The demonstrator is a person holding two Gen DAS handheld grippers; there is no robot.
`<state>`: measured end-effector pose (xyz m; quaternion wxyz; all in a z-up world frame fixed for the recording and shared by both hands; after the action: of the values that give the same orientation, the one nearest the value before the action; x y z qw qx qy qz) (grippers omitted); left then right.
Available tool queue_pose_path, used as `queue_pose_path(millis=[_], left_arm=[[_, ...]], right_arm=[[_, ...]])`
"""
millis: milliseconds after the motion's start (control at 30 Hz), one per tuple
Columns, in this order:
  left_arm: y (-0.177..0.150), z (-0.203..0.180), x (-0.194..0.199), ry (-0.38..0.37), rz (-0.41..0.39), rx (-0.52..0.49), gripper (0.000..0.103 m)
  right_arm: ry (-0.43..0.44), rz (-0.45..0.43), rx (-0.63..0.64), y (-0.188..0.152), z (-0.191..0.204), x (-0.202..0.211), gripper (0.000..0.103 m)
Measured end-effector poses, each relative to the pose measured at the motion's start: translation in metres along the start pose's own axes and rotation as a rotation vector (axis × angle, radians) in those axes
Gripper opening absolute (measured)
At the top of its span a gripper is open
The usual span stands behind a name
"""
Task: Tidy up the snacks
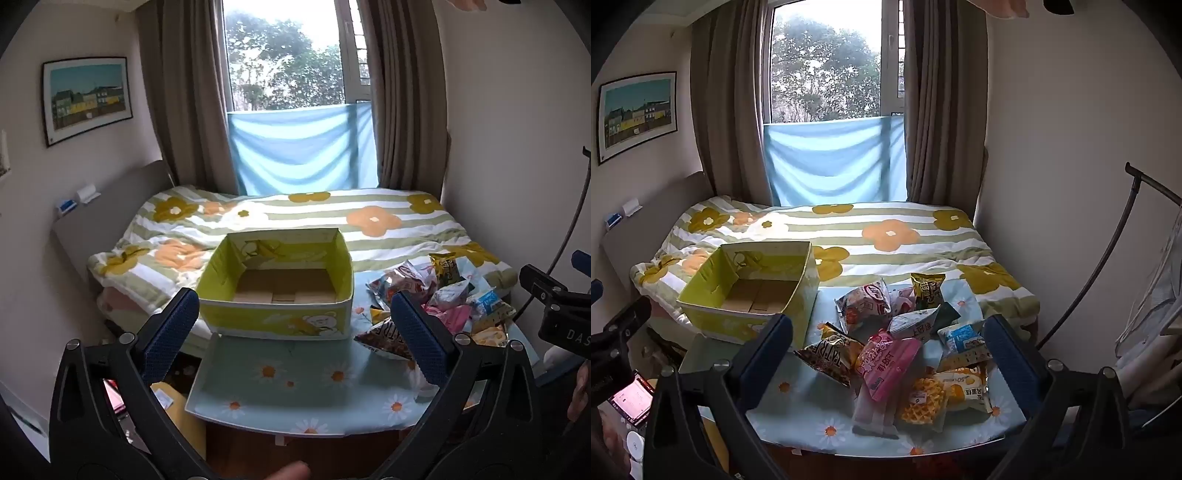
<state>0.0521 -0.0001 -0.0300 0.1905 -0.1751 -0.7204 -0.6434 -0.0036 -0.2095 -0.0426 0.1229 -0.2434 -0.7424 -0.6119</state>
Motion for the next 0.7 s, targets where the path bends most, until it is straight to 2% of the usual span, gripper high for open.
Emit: queue_pose_path(millis=[133, 267, 700], left_arm=[[0.003, 0.007, -0.003, -0.026, 0.011, 0.029, 0.103], [0.002, 0.001, 0.0, -0.004, -0.006, -0.006, 0.103], [0.003, -0.003, 0.003, -0.019, -0.003, 0.008, 0.103]], right_arm=[[0.0, 0.001, -0.002, 0.0, 0.0, 0.0, 0.103], [0.003, 0.0, -0.005, 0.0, 0.0, 0.0, 0.103], [0.005, 0.012, -0.007, -0.005, 0.0, 0.0, 0.103]])
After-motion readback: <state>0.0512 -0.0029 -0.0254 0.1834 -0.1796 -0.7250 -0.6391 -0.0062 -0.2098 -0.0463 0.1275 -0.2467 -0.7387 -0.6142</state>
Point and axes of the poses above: each gripper's, at about its wrist camera, not at the fingertips, and x roughly against the way its jaws point, z to its left, y to its top, the point moved 6 cm from there along -x, roughly the way its jaws point, and after that the axes turned 12 degrees about x, right-handed, at the moved point
